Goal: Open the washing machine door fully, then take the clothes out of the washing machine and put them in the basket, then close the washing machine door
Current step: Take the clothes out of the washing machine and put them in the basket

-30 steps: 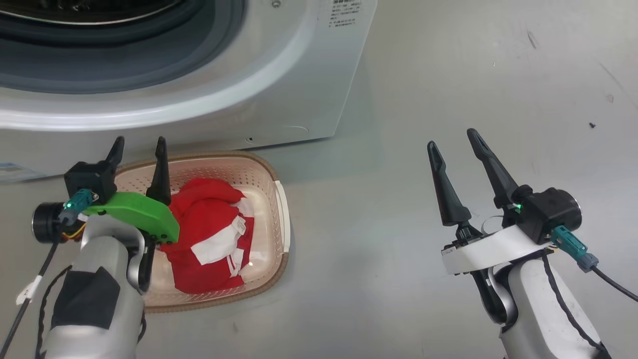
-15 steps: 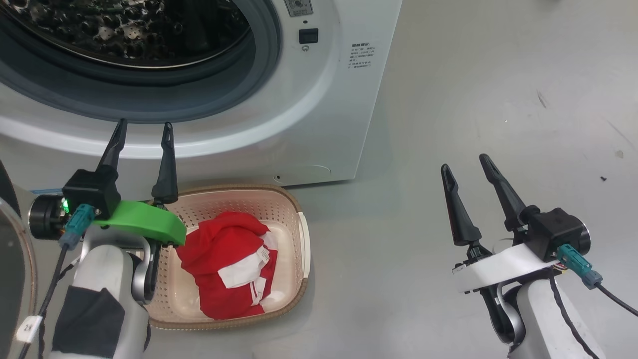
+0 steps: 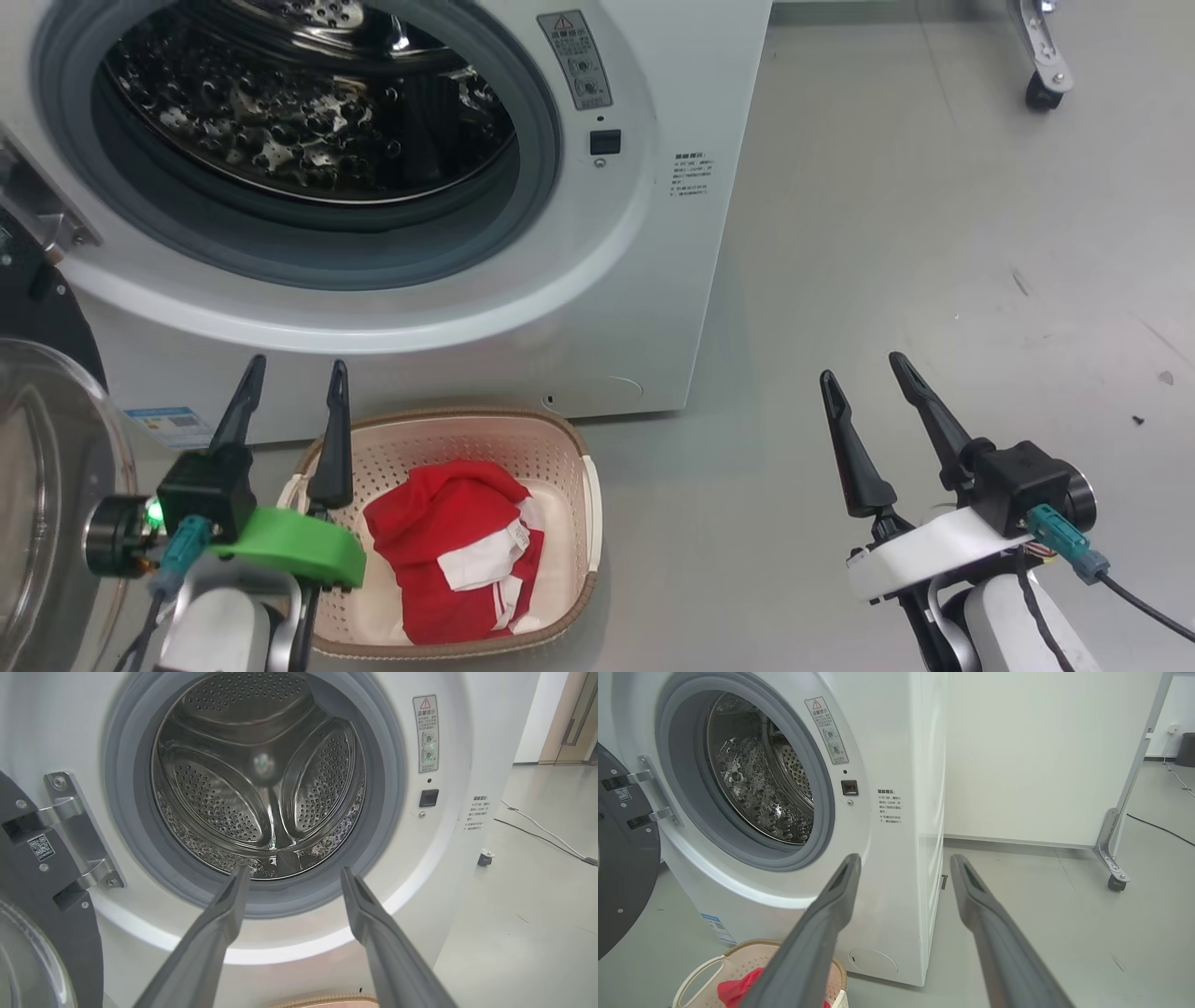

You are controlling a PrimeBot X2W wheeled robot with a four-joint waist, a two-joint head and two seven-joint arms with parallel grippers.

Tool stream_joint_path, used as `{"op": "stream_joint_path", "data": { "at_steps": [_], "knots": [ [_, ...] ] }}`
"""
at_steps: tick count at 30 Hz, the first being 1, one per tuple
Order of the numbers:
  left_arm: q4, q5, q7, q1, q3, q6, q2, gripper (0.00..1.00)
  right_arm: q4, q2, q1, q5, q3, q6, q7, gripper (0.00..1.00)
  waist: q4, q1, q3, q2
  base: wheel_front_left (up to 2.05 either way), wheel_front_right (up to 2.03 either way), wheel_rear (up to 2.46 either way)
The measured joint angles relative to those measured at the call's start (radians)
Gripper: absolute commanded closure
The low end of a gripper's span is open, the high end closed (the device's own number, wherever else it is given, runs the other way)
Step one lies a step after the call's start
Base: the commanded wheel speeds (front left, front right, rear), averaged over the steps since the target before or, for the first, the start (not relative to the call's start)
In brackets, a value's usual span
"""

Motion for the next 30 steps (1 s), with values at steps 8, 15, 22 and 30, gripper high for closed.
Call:
{"op": "stream_joint_path", "data": {
  "at_steps": [8, 15, 22, 30],
  "knots": [
    [-0.035, 0.000, 0.000, 0.125, -0.005, 0.024, -0.001, 0.00, 0.004, 0.000, 0.046, 0.000, -0.003, 0.003, 0.000, 0.00, 0.013, 0.0000, -0.067, 0.0000, 0.00, 0.00, 0.00],
    [-0.072, 0.000, 0.000, 0.216, -0.012, 0.036, -0.001, 0.00, 0.010, 0.002, 0.085, -0.001, -0.002, 0.005, 0.000, 0.00, 0.017, 0.0000, -0.113, 0.0000, 0.00, 0.00, 0.00],
    [-0.120, 0.000, 0.000, 0.280, -0.015, 0.049, -0.001, 0.00, 0.010, 0.006, 0.138, -0.001, -0.001, 0.004, 0.000, 0.00, 0.003, 0.0000, -0.142, 0.0000, 0.00, 0.00, 0.00],
    [-0.161, 0.000, 0.009, 0.313, -0.016, 0.061, -0.001, 0.00, -0.003, 0.007, 0.142, -0.001, -0.001, 0.002, 0.000, 0.00, -0.007, 0.0000, -0.145, 0.0000, 0.00, 0.00, 0.00]
  ]
}}
